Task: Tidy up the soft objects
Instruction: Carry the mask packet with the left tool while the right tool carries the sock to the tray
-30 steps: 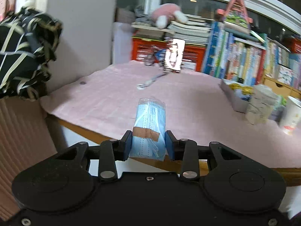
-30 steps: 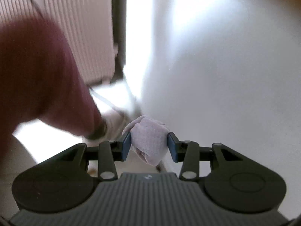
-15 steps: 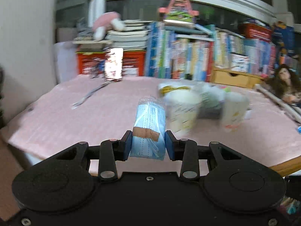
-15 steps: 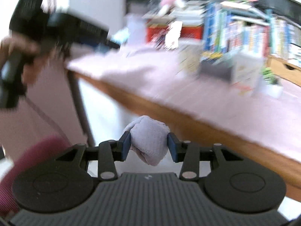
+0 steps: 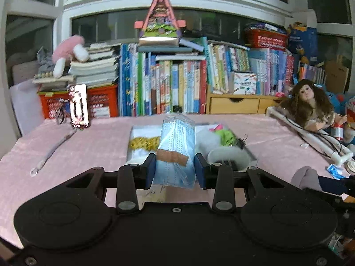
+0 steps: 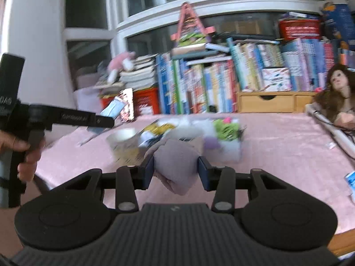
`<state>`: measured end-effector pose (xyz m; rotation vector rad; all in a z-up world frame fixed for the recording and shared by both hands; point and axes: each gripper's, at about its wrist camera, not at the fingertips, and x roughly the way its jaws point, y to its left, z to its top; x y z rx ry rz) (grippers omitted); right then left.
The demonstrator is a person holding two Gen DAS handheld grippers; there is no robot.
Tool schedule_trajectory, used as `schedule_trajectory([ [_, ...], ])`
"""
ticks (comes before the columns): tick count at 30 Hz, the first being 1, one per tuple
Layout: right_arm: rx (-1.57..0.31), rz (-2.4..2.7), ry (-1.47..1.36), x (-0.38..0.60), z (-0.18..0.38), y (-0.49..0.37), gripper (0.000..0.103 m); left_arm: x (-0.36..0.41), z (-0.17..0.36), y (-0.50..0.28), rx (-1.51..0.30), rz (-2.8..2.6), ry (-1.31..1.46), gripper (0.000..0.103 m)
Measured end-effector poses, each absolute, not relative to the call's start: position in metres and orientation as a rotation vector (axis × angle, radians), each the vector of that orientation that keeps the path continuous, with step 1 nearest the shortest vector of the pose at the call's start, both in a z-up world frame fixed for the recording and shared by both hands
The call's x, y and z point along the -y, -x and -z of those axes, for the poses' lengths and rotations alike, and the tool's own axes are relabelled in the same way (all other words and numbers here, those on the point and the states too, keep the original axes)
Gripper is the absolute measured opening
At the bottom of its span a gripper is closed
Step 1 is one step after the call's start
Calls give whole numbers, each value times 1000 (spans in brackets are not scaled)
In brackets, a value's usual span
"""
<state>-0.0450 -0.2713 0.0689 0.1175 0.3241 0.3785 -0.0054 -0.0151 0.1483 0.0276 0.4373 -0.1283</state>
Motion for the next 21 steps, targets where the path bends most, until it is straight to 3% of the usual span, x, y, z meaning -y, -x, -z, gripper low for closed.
schedule_trajectory([
  [14,-305,-279,-140,279,-89,26,48,-10,-158,-19,-503,113,55,35],
  [21,-362,-281,-177,279,-101,-38,48,-20,-167,-90,-561,120,44,35],
])
